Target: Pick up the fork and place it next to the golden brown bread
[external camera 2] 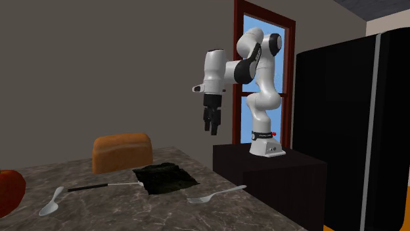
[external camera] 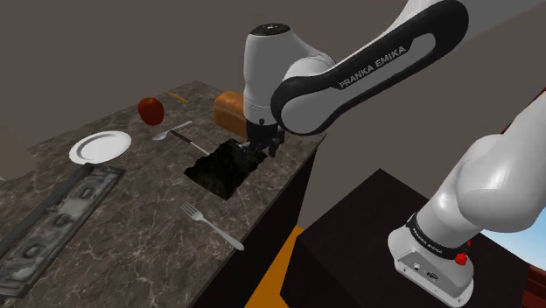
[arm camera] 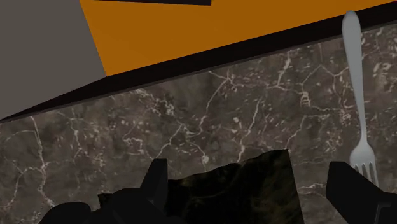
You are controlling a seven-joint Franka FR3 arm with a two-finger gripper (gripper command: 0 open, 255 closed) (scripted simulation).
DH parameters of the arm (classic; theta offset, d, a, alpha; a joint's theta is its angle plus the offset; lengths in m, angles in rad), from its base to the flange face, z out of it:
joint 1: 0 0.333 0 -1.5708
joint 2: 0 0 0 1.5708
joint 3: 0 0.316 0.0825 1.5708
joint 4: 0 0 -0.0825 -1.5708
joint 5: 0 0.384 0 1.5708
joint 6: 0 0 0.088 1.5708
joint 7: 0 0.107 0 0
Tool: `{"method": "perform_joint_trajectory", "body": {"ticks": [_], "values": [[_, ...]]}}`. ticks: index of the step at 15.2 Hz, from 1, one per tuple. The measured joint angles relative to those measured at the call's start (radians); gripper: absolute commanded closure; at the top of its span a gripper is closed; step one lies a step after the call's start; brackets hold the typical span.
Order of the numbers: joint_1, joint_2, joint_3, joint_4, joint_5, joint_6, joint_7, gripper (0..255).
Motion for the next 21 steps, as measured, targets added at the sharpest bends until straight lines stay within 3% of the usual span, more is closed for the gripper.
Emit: {"method": "perform_joint_trajectory", "body": {"ticks": [6,14,17,21], "values": [[0.039,0.224,0.032,0.121,-0.146,0.082,0.164,0],[0.179,0.543,-0.017,0.372,-0.335,0.12,0.351,0],[0.231,0.642,-0.038,0.475,-0.371,0.112,0.386,0],[0.256,0.706,-0.059,0.515,-0.397,0.135,0.404,0]]}}
